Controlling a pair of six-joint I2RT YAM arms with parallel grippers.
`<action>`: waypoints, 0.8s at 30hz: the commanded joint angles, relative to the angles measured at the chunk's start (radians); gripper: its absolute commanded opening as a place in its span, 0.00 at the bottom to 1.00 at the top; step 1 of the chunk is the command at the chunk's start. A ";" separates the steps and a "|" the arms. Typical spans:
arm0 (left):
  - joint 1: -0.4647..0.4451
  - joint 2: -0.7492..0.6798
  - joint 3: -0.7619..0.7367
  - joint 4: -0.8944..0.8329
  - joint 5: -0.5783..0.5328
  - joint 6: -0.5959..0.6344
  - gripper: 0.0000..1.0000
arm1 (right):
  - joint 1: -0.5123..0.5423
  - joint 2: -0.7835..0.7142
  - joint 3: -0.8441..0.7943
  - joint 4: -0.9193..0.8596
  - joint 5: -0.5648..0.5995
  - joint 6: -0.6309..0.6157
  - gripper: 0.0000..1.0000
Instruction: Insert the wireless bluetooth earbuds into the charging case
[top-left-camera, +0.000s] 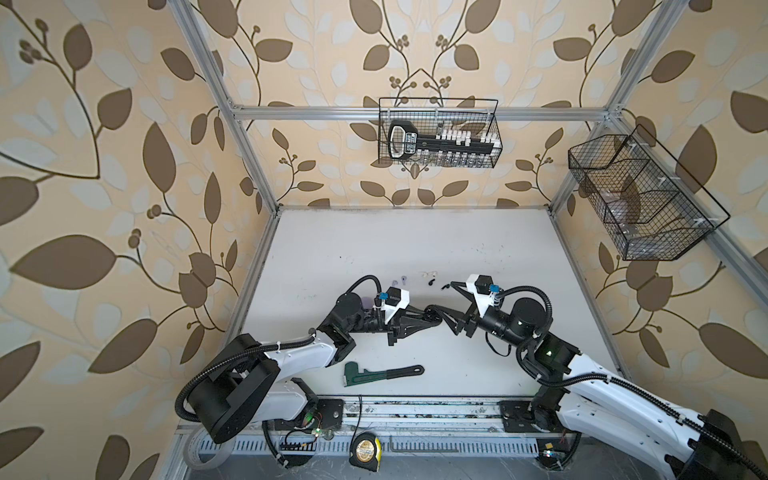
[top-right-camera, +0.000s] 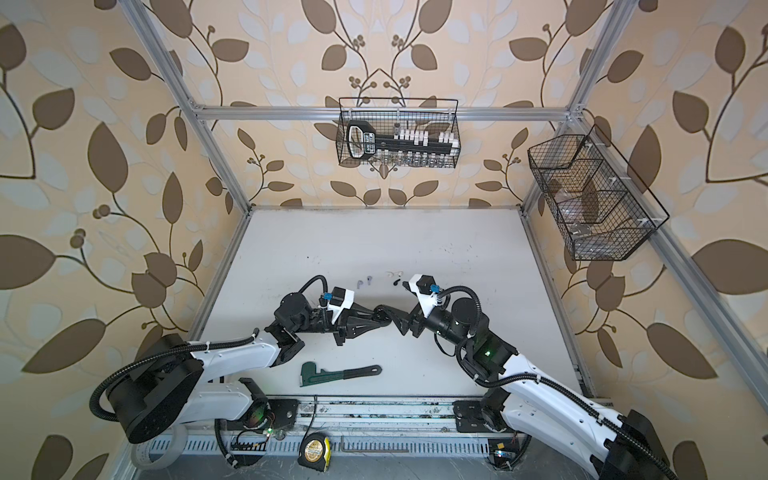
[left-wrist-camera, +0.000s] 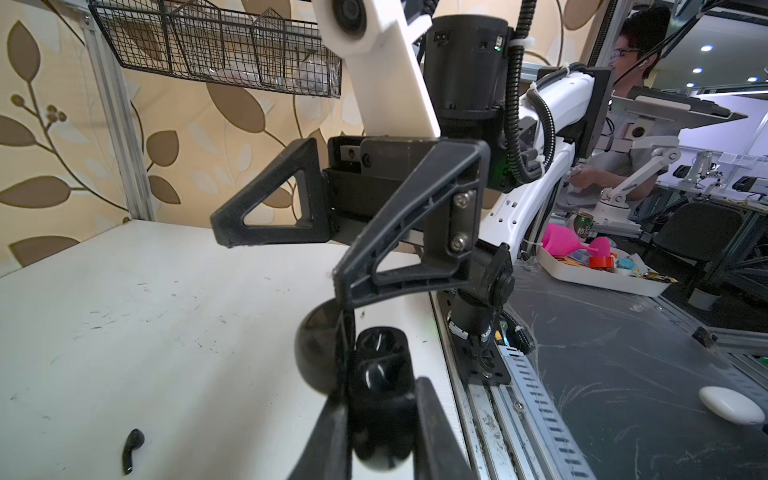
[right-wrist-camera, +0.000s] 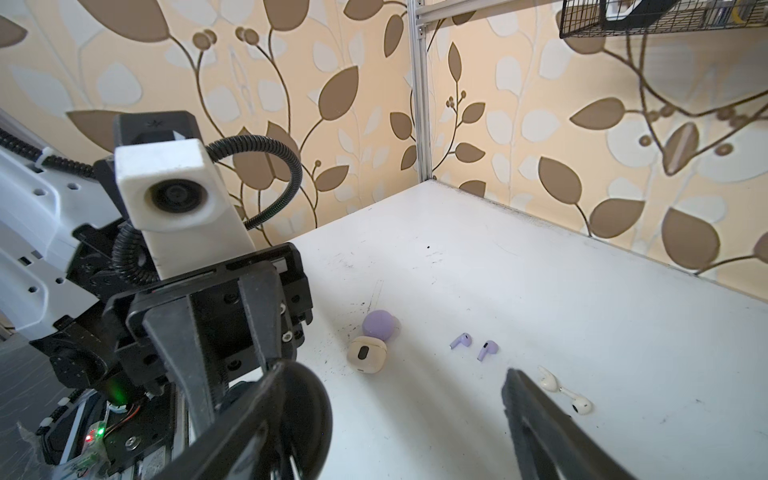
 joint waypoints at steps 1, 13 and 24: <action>-0.002 -0.003 0.027 0.105 0.032 -0.012 0.00 | -0.004 0.016 0.038 -0.011 0.031 0.009 0.84; 0.000 0.075 -0.029 0.274 -0.103 -0.044 0.00 | -0.091 -0.027 0.028 -0.035 0.111 0.111 1.00; 0.016 0.091 -0.054 0.318 -0.156 -0.035 0.00 | -0.206 -0.091 -0.003 -0.141 0.407 0.425 1.00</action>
